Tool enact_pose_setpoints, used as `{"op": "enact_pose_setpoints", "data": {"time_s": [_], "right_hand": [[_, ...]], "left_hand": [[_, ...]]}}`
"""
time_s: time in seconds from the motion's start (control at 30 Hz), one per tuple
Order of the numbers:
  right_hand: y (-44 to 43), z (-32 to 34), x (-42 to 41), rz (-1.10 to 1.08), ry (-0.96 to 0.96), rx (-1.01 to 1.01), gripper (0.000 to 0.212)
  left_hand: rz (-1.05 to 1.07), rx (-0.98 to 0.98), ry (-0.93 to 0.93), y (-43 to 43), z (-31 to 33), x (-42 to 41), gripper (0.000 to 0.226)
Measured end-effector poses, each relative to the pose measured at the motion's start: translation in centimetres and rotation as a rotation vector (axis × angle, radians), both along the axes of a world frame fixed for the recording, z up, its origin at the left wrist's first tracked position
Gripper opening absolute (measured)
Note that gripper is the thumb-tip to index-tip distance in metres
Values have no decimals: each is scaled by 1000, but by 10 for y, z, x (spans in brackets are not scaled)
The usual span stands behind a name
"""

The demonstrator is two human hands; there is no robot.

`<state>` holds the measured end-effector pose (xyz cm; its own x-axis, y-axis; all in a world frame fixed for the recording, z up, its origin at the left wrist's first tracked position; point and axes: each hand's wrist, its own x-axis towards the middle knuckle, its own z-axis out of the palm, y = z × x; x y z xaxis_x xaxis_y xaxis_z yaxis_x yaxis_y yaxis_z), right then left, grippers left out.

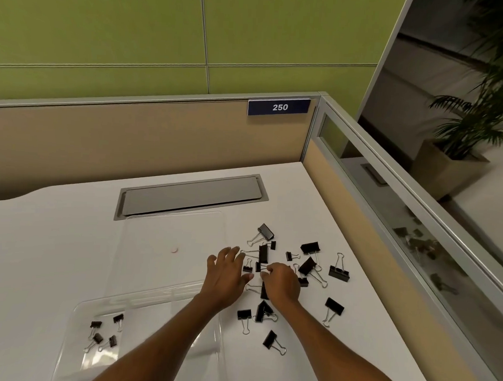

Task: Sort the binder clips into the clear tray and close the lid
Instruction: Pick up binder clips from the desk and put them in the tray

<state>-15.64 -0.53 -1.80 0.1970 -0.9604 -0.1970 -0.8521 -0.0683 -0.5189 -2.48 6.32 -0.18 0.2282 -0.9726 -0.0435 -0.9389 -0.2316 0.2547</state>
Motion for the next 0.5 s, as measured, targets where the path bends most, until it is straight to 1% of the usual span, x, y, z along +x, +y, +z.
{"op": "enact_pose_setpoints", "data": {"time_s": [0.13,0.4,0.5], "right_hand": [[-2,-2,5,22,64,-4,25],[-1,1,14,50,224,-26,10],[1,0,16,81,262,-31,10]], "left_hand": [[5,6,-5,-4,0,-2,56],[23,11,-11,-7,-1,-2,55],[32,10,-15,-6,-1,1,54]]}}
